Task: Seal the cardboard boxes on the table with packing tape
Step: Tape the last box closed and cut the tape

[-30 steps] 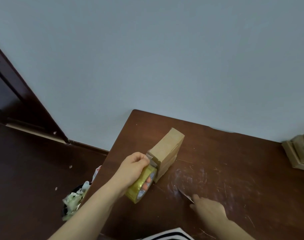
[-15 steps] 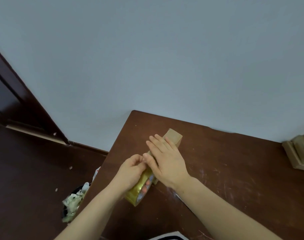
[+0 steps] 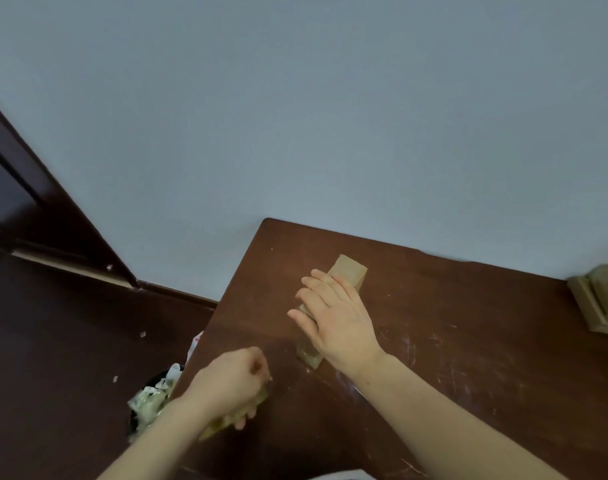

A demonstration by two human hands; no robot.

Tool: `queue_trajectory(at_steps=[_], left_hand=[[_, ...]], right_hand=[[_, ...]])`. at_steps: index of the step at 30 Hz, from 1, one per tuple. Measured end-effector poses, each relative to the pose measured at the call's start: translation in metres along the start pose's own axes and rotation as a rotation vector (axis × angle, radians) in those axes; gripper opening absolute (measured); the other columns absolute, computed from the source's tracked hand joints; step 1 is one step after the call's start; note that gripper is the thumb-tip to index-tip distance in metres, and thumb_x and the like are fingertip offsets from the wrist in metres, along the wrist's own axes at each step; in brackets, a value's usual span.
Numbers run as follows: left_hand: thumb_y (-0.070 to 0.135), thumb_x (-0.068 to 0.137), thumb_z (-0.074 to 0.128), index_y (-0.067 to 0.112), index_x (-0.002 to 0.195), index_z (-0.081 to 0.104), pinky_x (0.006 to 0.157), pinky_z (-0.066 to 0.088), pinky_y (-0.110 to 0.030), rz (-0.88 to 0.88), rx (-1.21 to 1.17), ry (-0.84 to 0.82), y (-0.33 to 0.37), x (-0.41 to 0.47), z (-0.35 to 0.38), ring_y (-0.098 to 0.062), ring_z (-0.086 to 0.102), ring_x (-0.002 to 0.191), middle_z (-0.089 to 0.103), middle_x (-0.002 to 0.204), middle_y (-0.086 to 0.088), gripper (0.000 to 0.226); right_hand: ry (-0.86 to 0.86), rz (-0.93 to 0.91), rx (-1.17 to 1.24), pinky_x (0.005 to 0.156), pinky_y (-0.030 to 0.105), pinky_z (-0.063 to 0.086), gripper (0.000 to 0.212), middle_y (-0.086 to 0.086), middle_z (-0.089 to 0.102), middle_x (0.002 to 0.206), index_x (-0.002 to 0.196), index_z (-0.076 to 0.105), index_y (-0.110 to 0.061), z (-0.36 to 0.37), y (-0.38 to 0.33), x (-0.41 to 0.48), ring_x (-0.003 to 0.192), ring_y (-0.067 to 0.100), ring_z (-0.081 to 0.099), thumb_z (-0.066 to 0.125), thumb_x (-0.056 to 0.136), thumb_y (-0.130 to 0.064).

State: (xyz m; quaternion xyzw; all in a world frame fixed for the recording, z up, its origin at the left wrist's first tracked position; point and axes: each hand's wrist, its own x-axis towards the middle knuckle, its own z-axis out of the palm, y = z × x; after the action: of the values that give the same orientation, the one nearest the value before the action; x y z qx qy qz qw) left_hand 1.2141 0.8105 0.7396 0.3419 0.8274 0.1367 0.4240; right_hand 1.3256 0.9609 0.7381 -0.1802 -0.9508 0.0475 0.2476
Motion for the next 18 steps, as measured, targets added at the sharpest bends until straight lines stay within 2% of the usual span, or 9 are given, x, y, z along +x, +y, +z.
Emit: queue_trajectory(at_steps=[3,6,10,12,15,18], left_hand=[[0.016,0.098,0.047,0.013,0.084,0.054,0.037,0.041,-0.027,0.016,-0.429,0.071,-0.009,0.003,-0.006,-0.027,0.053,0.037,0.061,0.049,-0.008,0.015],[0.017,0.098,0.047,0.010,0.083,0.052,0.039,0.040,-0.027,0.069,-0.523,0.120,-0.003,0.002,-0.009,-0.026,0.050,0.035,0.059,0.049,-0.013,0.017],[0.014,0.098,0.048,0.007,0.081,0.050,0.035,0.040,-0.023,0.053,-0.795,0.185,0.003,-0.004,-0.017,-0.023,0.048,0.032,0.056,0.049,-0.015,0.018],[0.014,0.099,0.047,0.006,0.083,0.050,0.036,0.041,-0.022,0.070,-0.878,0.199,0.006,-0.005,-0.018,-0.022,0.048,0.032,0.056,0.050,-0.016,0.018],[0.016,0.100,0.047,0.006,0.085,0.050,0.037,0.043,-0.023,0.092,-0.935,0.204,0.013,-0.006,-0.017,-0.022,0.049,0.034,0.057,0.052,-0.017,0.018],[0.017,0.100,0.046,0.005,0.088,0.050,0.038,0.044,-0.024,0.107,-0.943,0.225,0.018,-0.006,-0.017,-0.022,0.050,0.035,0.057,0.052,-0.017,0.018]], right_hand=[[0.024,-0.006,0.024,0.106,0.044,0.039,0.024,0.005,0.069,0.107,0.095,0.071,-0.011,0.005,-0.003,0.003,0.115,0.024,0.060,0.055,0.090,-0.029],[0.005,-0.001,0.039,0.106,0.047,0.037,0.015,0.006,0.069,0.106,0.095,0.071,-0.010,0.007,-0.004,0.001,0.114,0.026,0.060,0.068,0.085,-0.022],[-0.069,-0.056,-0.010,0.107,0.050,0.036,0.028,0.008,0.068,0.114,0.103,0.070,-0.010,0.003,0.000,0.006,0.120,0.028,0.057,0.075,0.081,-0.027],[-0.061,-0.052,0.001,0.105,0.053,0.037,0.025,0.009,0.068,0.112,0.100,0.070,-0.010,0.002,-0.003,0.004,0.120,0.031,0.057,0.077,0.079,-0.021],[-0.059,-0.073,-0.009,0.104,0.053,0.036,0.019,0.009,0.068,0.110,0.097,0.071,-0.014,0.000,-0.002,0.002,0.121,0.032,0.056,0.075,0.079,-0.022],[-0.039,-0.107,-0.087,0.100,0.047,0.043,0.026,0.003,0.069,0.099,0.090,0.072,-0.019,-0.004,0.004,0.004,0.114,0.027,0.061,0.057,0.090,-0.041]])
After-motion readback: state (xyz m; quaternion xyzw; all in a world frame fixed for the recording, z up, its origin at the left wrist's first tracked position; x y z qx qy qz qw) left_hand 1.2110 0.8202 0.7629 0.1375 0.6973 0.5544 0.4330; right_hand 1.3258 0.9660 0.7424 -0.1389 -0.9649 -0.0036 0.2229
